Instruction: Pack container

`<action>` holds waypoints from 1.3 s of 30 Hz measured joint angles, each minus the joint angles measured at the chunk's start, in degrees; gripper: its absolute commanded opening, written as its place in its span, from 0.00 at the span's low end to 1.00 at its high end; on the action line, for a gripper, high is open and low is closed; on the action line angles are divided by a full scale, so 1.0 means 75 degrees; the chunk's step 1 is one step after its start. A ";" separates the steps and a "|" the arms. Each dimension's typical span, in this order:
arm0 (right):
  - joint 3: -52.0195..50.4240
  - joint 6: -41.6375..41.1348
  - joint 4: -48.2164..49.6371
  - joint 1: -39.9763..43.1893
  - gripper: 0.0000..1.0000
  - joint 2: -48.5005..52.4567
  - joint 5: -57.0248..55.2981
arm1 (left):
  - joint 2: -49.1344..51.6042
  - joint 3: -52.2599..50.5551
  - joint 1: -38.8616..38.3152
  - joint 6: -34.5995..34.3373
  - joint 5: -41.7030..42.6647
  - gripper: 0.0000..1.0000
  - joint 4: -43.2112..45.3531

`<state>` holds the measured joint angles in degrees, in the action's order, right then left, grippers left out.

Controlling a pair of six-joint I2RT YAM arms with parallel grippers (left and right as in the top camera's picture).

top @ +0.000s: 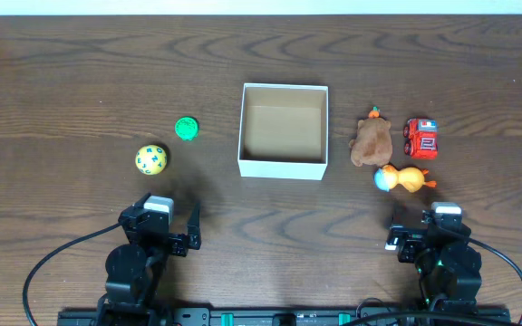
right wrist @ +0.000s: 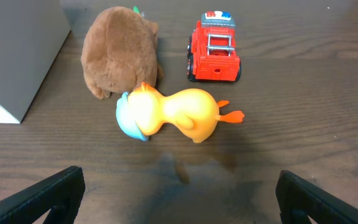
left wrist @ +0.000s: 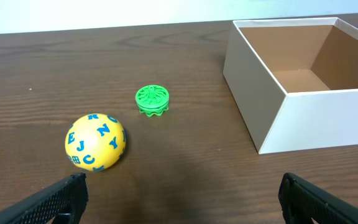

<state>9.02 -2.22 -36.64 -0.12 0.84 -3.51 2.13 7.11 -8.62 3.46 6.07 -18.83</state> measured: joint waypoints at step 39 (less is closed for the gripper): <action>0.0029 -0.0828 0.1609 0.0000 0.99 0.0035 0.1635 | 0.0096 0.0055 0.0000 -0.0898 0.0020 0.98 -0.0157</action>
<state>9.23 -8.43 -24.58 -0.12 1.10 8.75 2.85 7.53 -8.62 -3.27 6.22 -20.01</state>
